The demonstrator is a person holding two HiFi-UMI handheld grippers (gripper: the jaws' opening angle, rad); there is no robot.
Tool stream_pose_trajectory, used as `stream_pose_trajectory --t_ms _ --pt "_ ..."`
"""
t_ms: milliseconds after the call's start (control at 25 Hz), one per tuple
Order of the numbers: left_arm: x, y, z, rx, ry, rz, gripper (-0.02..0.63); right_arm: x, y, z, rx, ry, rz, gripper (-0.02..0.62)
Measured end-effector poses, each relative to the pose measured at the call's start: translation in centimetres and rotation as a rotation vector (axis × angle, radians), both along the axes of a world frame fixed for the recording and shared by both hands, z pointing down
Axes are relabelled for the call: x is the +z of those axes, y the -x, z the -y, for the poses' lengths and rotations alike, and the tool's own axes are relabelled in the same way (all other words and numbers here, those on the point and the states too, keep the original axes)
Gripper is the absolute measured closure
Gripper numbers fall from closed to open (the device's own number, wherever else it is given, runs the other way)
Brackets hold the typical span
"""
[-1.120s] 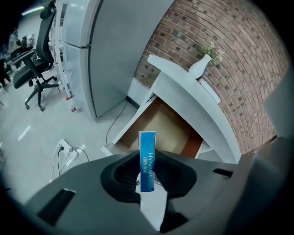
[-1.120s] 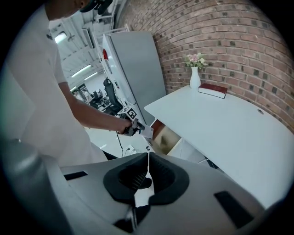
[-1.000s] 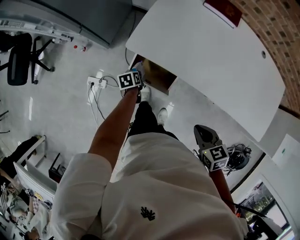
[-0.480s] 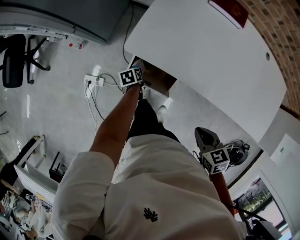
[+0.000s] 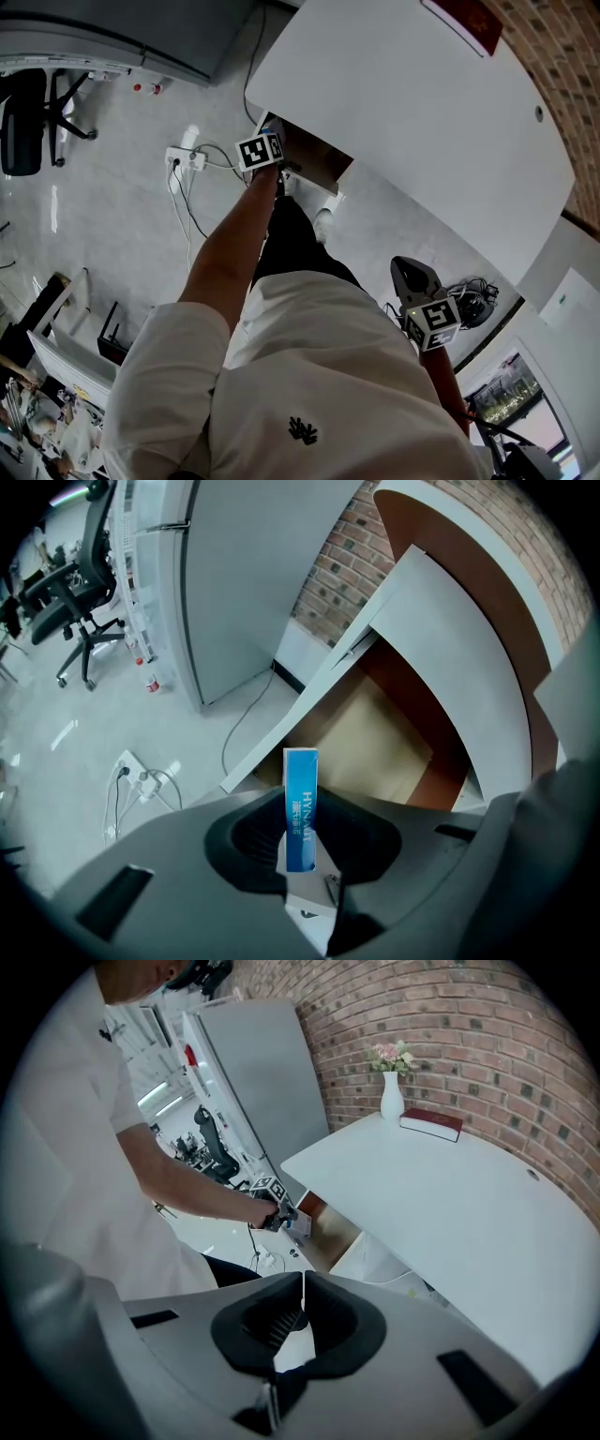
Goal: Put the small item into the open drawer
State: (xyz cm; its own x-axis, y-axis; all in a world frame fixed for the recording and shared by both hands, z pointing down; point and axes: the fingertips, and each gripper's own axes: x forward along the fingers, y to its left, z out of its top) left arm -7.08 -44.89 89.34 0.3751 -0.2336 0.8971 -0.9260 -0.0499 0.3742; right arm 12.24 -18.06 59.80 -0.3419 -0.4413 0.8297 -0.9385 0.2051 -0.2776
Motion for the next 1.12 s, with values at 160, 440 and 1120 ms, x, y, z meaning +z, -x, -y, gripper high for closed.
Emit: stream_pose_trajectory --t_ms 160,440,1120 --pt "0.4 0.0 -0.1 -0.004 0.001 0.006 0.506 0.1 -0.2 -0.3 -0.001 0.006 -0.003 0.561" --pt "0.4 -0.1 0.0 0.009 -0.011 0.017 0.469 0.1 -0.5 -1.0 0.001 0.003 -0.002 0.561" --pt "-4.5 1.3 -3.9 0.019 -0.067 0.019 0.451 -1.6 -0.2 -4.0 -0.035 -0.073 0.03 0.561"
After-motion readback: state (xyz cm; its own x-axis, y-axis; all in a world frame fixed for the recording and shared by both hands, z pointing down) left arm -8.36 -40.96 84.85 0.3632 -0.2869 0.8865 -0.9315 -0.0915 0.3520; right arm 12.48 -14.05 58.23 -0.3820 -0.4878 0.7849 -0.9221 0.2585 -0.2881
